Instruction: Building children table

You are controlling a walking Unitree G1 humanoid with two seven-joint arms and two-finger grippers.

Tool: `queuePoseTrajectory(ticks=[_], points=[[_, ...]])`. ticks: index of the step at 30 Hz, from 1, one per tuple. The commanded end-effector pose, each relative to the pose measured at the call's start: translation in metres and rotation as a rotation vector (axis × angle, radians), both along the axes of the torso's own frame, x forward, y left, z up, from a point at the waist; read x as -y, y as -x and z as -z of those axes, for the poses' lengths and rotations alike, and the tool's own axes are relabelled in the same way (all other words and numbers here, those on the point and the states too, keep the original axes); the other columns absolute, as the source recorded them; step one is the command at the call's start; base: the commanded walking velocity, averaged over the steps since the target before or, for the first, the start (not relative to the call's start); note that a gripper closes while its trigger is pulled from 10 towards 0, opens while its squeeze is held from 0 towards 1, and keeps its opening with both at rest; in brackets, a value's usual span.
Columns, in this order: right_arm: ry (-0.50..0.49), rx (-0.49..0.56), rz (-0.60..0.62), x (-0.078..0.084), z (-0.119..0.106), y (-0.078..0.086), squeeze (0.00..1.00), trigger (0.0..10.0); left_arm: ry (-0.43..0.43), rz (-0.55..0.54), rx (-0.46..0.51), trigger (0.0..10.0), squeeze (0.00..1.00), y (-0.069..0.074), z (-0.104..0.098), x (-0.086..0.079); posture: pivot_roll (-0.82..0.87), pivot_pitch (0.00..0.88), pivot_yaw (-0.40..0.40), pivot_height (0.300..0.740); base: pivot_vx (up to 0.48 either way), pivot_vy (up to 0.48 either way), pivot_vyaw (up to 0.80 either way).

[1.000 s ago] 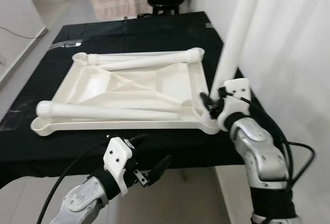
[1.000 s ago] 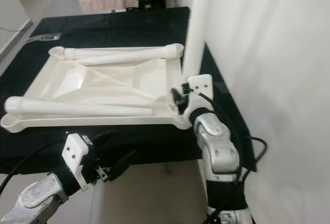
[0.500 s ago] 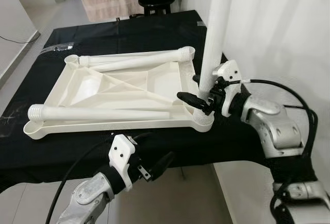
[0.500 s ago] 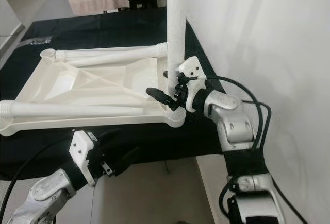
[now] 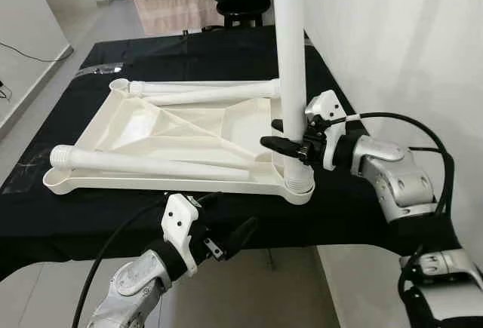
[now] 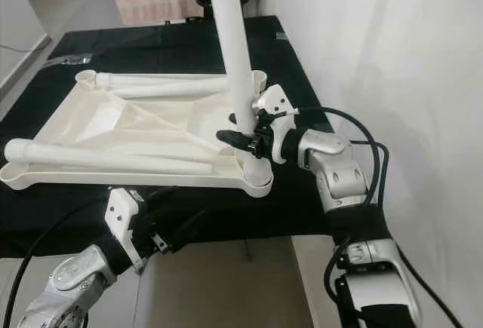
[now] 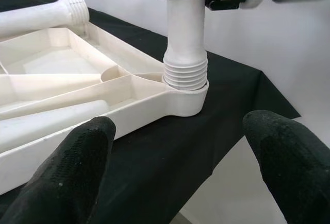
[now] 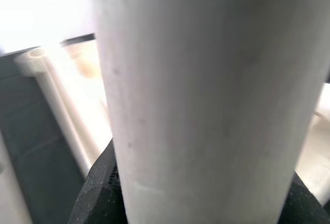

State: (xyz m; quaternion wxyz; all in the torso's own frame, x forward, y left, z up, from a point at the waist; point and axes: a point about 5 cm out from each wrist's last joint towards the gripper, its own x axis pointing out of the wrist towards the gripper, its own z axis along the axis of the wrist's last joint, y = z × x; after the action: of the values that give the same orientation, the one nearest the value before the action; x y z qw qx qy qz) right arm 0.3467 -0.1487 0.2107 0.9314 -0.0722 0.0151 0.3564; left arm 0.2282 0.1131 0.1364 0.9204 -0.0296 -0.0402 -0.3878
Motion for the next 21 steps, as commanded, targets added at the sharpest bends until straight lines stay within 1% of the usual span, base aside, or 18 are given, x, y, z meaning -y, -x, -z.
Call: queuePoseTrajectory(ticks=[1,2,3,4,5,6,7,10,12,13,14,16,17,18,19,21], points=[[0.014,-0.094,0.156,0.002,0.022,0.002,0.00,0.0,0.012,-0.006,-0.007,10.0,0.00,0.000,0.002,-0.001,-0.01,0.082,0.010,0.740,0.000,0.000,0.00],[-0.026,-0.112,0.411,0.003,0.032,0.009,0.00,0.0,0.009,-0.005,-0.005,10.0,0.00,0.000,0.002,-0.002,-0.02,0.091,0.015,0.740,0.000,0.000,0.00],[-0.026,-0.112,0.411,0.003,0.032,0.009,0.00,0.0,0.009,-0.005,-0.005,10.0,0.00,0.000,0.002,-0.002,-0.02,0.091,0.015,0.740,0.000,0.000,0.00],[-0.027,-0.126,0.477,-0.008,0.042,0.022,0.00,0.0,0.008,-0.004,-0.004,10.0,0.00,0.000,0.002,-0.002,-0.02,0.093,0.029,0.740,0.000,0.000,0.00],[-0.045,-0.143,0.482,-0.019,0.050,0.032,0.00,0.0,0.006,-0.002,-0.005,10.0,0.00,0.000,0.003,-0.003,-0.03,0.087,0.039,0.740,0.000,0.000,0.00],[-0.045,-0.143,0.482,-0.019,0.050,0.032,0.00,0.0,0.006,-0.002,-0.005,10.0,0.00,0.000,0.003,-0.003,-0.03,0.087,0.039,0.740,0.000,0.000,0.00],[-0.051,-0.151,0.476,-0.025,0.055,0.037,0.00,0.0,0.004,0.001,-0.006,10.0,0.00,-0.001,0.003,-0.003,-0.03,0.087,0.039,0.740,0.000,0.000,0.00],[-0.048,-0.151,0.441,-0.029,0.056,0.036,0.00,0.0,0.003,0.005,-0.007,10.0,0.00,-0.002,0.003,-0.003,-0.02,0.085,0.034,0.740,0.000,0.000,0.00],[-0.046,-0.154,0.442,-0.029,0.054,0.030,0.00,0.0,0.001,0.014,-0.008,10.0,0.00,-0.003,0.003,-0.002,-0.02,0.085,0.031,0.740,0.000,0.000,0.00],[-0.051,-0.149,0.433,-0.029,0.050,0.027,0.00,10.0,0.003,0.011,-0.008,10.0,0.00,-0.004,0.003,-0.002,-0.02,0.085,0.029,0.740,0.000,0.000,0.00],[-0.051,-0.149,0.433,-0.029,0.050,0.027,0.00,10.0,0.003,0.011,-0.008,10.0,0.00,-0.004,0.003,-0.002,-0.02,0.085,0.029,0.740,0.000,0.000,0.00],[-0.069,-0.144,0.309,-0.037,0.042,0.025,0.00,10.0,0.010,-0.010,-0.002,10.0,0.00,-0.005,0.002,-0.003,-0.02,0.085,0.026,0.740,0.000,0.000,0.00],[-0.069,-0.144,0.309,-0.037,0.042,0.025,0.00,10.0,0.010,-0.010,-0.002,10.0,0.00,-0.005,0.002,-0.003,-0.02,0.085,0.026,0.740,0.000,0.000,0.00],[-0.089,-0.101,0.165,-0.041,0.027,0.022,1.00,10.0,0.010,-0.018,0.003,10.0,0.00,-0.006,0.002,-0.003,-0.02,0.084,0.024,0.740,0.000,0.000,0.00],[-0.089,-0.101,0.165,-0.041,0.027,0.022,1.00,10.0,0.010,-0.018,0.003,10.0,0.00,-0.006,0.002,-0.003,-0.02,0.084,0.024,0.740,0.000,0.000,0.00],[-0.059,-0.045,0.073,-0.037,0.013,0.017,1.00,10.0,0.010,-0.017,0.003,10.0,0.00,-0.006,0.002,-0.002,-0.02,0.081,0.020,0.740,0.000,0.000,0.00]])
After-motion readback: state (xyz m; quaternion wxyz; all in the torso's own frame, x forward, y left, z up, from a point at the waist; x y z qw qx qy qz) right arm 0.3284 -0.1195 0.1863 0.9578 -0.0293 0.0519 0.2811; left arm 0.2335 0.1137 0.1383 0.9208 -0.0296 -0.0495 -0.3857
